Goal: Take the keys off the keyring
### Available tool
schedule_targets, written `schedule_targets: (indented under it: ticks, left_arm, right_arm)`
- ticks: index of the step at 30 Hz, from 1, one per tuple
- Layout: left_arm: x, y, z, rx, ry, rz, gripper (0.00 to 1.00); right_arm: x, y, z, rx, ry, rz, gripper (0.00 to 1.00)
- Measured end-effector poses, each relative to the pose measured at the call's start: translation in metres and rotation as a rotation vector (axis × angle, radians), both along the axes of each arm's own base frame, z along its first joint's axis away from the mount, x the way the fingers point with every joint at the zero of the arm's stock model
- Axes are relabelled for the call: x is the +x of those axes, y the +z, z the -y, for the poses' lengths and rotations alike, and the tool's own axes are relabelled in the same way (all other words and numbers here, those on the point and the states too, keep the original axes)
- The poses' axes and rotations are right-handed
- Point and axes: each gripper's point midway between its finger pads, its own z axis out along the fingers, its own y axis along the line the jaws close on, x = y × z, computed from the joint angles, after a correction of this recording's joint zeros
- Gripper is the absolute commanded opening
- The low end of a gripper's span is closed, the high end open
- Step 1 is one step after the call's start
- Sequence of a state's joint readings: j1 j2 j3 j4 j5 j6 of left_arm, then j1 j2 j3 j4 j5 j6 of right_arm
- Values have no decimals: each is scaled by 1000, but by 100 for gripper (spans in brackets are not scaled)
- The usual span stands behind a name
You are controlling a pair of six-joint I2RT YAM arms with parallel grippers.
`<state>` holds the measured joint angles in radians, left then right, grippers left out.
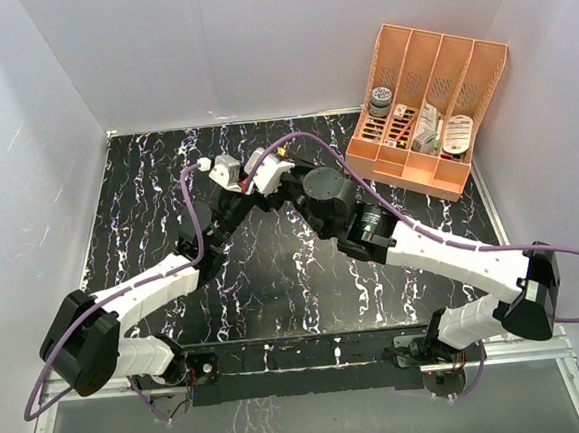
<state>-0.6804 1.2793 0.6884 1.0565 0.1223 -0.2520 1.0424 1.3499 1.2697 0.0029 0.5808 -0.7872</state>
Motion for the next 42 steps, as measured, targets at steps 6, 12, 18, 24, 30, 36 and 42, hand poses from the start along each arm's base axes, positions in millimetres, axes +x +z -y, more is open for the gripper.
schedule_targets:
  ticks: [6,12,18,24,30,36,42]
  left_arm:
    - [4,8,-2,-12,71,43,55]
    - [10,7,-3,-6,125,63,55]
    - [19,-7,-1,25,171,49,50]
    - [24,-7,-4,36,223,73,49]
    - [25,1,-9,34,253,107,49]
    - [24,9,-13,22,273,134,48]
    - [25,13,-18,2,295,147,39]
  right_arm:
    - [-1,0,-2,1,5,0,0]
    - [-1,0,-2,2,5,-1,0]
    - [-2,0,-2,3,6,-1,0]
    - [-2,0,-2,6,6,-3,0]
    - [-2,0,-2,8,5,-4,0]
    - [-2,-1,-3,18,8,-9,0]
    - [-2,-1,-4,31,10,-16,0]
